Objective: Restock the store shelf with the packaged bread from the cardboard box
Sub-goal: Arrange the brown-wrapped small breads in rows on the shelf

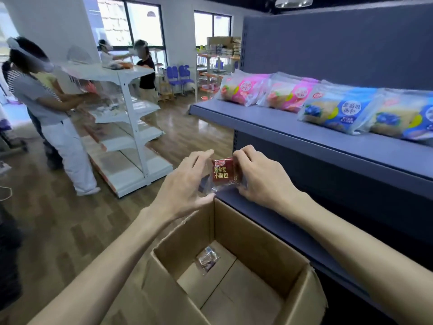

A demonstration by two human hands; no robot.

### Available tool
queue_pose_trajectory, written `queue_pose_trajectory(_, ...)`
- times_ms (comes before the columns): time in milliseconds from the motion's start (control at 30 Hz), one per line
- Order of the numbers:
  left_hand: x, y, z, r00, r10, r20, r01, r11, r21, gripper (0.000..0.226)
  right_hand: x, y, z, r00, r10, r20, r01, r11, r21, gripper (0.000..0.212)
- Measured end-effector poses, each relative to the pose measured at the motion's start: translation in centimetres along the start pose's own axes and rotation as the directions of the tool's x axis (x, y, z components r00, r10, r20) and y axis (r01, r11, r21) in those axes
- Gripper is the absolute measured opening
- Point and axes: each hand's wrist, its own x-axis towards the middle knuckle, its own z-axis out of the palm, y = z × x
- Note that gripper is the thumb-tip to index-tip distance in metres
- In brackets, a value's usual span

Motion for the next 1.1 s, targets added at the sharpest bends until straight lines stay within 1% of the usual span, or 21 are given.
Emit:
queue_pose_trajectory(100,2.7,2.2,-1.4,0.998,0.029,-0.059,-0.031,0.999,-0.042,0.102,-0.2,3.0,-3.5,0.997,0.040,-0.062,-0.042,0.999,-0.030,0.055)
queue_pose_trajectory(233,5.8,5.5,-1.7,0.991,0.055,-0.118,-0.063,0.996,-0.070,0.100,-1.5,6.8,-7.4,0.988,0.105,-0.114,-0.114,0.991,-0.072,0.050)
queue_pose_trajectory(333,8.6,9.6,-0.8,0.984,0.098,-0.150,-0.112,0.989,-0.091,0.098,-3.9,10.7,-10.6,0.973,0.150,-0.173,-0.172,0.978,-0.117,0.054)
queue_pose_trajectory(467,11.8,16.0,0.9,0.968,0.166,-0.187,-0.193,0.971,-0.141,0.094,-8.0,16.0,-14.6,0.945,0.246,-0.215,-0.282,0.946,-0.159,0.047)
queue_pose_trajectory(600,14.6,22.9,2.5,0.945,0.257,-0.203,-0.295,0.937,-0.185,0.089,-12.6,21.0,-17.6,0.918,0.312,-0.244,-0.362,0.910,-0.202,0.050)
queue_pose_trajectory(733,17.2,29.2,4.5,0.929,0.314,-0.194,-0.353,0.911,-0.215,0.090,-17.5,25.2,-20.0,0.881,0.387,-0.273,-0.451,0.862,-0.231,0.052)
queue_pose_trajectory(833,18.7,33.5,6.1,0.902,0.380,-0.207,-0.422,0.878,-0.228,0.087,-21.2,28.1,-21.3,0.853,0.442,-0.277,-0.508,0.825,-0.247,0.053)
queue_pose_trajectory(967,20.0,39.4,8.1,0.868,0.432,-0.244,-0.489,0.826,-0.279,0.082,-25.9,31.7,-22.9,0.816,0.508,-0.275,-0.575,0.763,-0.296,0.050)
queue_pose_trajectory(1100,21.0,44.7,9.8,0.834,0.485,-0.263,-0.550,0.774,-0.315,0.079,-29.9,34.9,-24.6,0.777,0.562,-0.284,-0.629,0.713,-0.310,0.049)
